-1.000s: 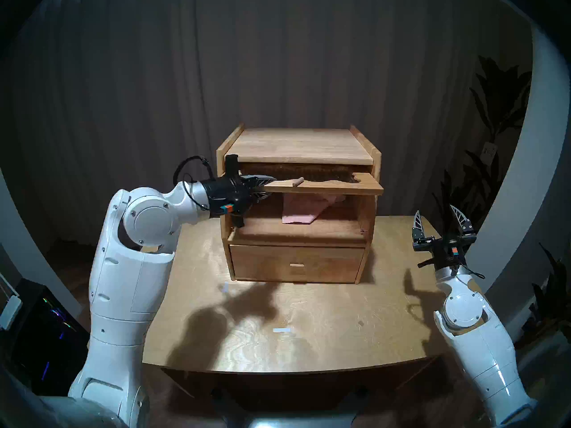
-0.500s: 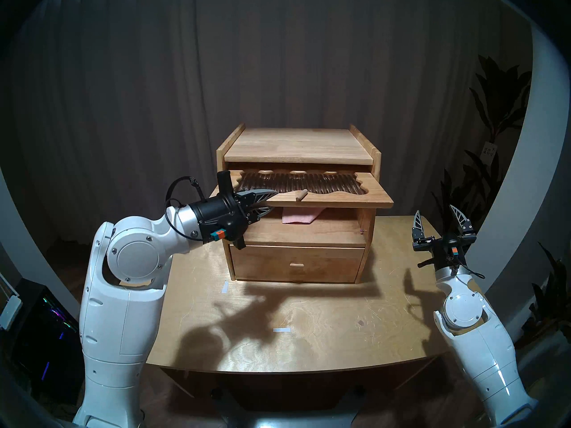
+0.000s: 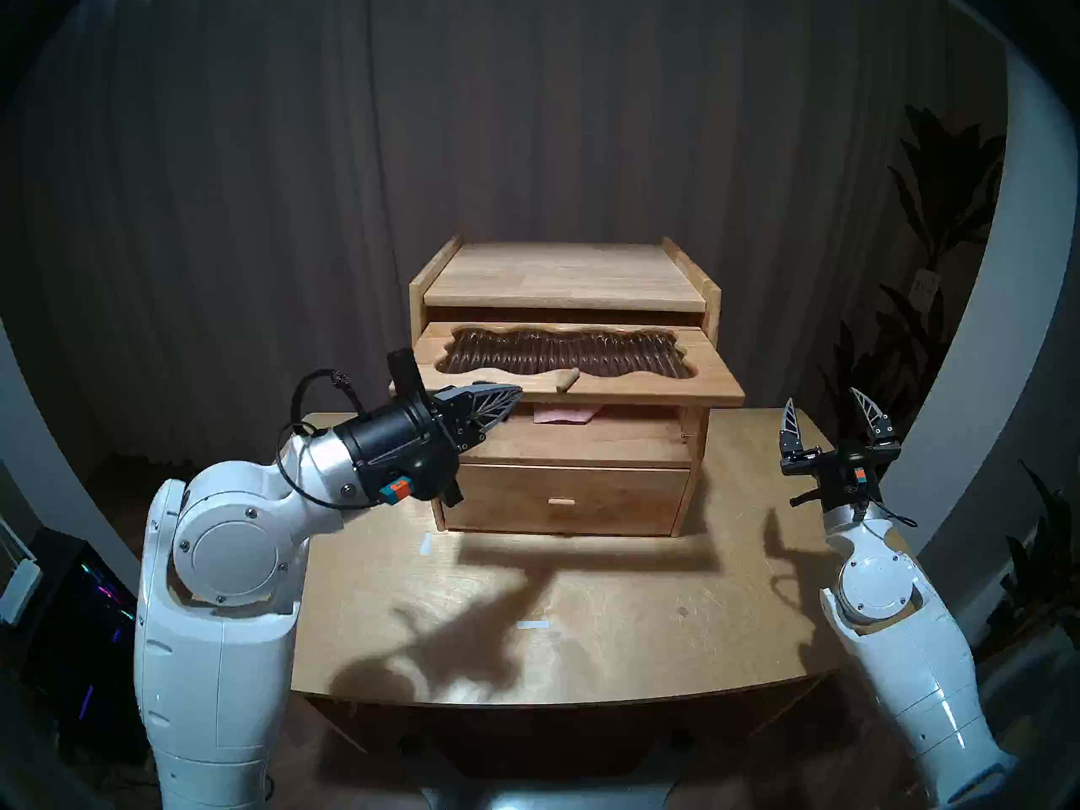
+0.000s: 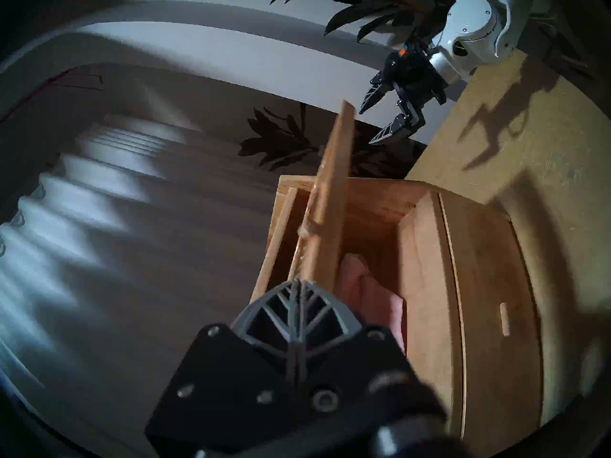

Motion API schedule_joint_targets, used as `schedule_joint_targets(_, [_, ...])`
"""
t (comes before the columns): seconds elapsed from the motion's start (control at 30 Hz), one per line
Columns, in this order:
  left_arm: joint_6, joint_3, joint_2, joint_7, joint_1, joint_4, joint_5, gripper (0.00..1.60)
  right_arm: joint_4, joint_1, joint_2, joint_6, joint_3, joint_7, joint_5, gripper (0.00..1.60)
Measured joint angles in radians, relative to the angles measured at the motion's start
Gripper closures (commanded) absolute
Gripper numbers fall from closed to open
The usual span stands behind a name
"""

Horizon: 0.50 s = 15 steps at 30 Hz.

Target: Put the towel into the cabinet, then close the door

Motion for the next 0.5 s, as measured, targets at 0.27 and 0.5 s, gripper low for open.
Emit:
schedule_joint_targets(0.27, [0.056, -0.074, -0.051, 0.015, 0.103, -0.092, 0.060, 1.60, 0.000, 0.000, 0.001, -0.001, -0.001, -0.001, 0.001, 0.00])
schedule_joint_targets(0.5, [0.161, -0.159, -0.123, 0.037, 0.184, -0.107, -0.005, 1.60, 0.000, 0.000, 0.002, -0.002, -0.001, -0.002, 0.001, 0.00])
